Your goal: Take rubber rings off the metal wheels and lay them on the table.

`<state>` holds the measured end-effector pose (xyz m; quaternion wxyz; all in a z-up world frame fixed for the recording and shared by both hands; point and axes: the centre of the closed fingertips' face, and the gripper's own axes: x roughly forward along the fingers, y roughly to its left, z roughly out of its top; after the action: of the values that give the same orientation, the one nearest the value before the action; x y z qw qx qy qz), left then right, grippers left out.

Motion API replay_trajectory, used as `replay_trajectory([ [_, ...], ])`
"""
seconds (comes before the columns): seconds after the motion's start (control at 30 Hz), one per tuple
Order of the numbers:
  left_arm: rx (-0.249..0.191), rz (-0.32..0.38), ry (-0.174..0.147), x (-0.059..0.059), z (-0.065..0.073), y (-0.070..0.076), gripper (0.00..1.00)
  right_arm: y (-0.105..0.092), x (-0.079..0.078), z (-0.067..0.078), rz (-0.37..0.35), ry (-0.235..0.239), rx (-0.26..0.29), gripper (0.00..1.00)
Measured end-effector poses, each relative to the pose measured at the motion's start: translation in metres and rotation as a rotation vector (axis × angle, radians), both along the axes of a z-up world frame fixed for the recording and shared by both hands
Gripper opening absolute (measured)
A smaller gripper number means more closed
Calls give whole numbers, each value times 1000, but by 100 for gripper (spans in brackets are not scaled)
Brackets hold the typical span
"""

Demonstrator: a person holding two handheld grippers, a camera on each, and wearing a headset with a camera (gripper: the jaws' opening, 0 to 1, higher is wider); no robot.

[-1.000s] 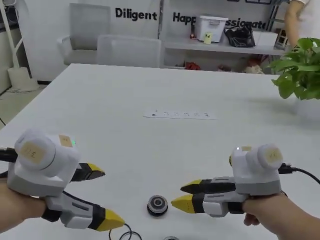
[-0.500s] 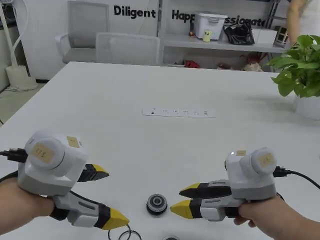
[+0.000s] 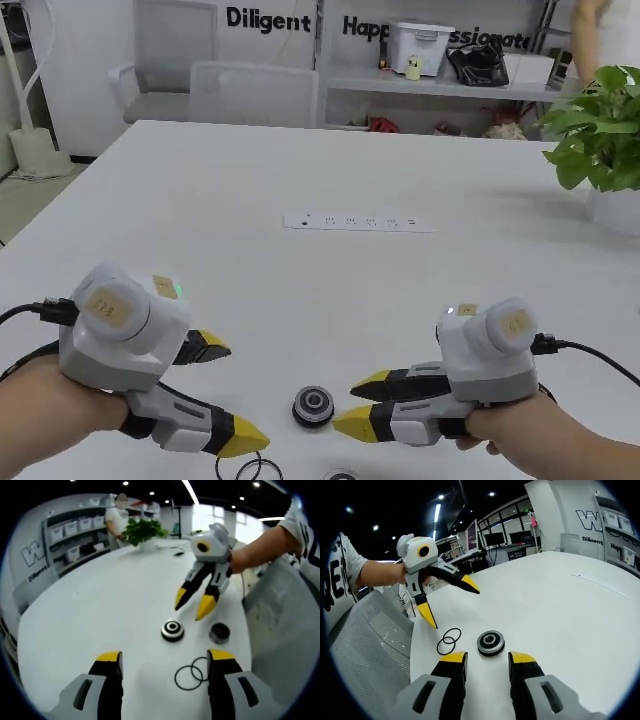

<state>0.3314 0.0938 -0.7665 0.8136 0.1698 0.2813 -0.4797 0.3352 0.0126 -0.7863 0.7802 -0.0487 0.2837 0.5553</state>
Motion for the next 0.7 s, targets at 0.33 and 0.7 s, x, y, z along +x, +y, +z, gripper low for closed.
replay_trajectory([
  [0.33, -13, -6, 12, 2, -6, -10, 67, 1, 2, -6, 0, 2, -12, 29],
  [0.7, -13, -22, 26, 3, -13, -20, 65, 4, 2, -10, 7, 0, -21, 28],
])
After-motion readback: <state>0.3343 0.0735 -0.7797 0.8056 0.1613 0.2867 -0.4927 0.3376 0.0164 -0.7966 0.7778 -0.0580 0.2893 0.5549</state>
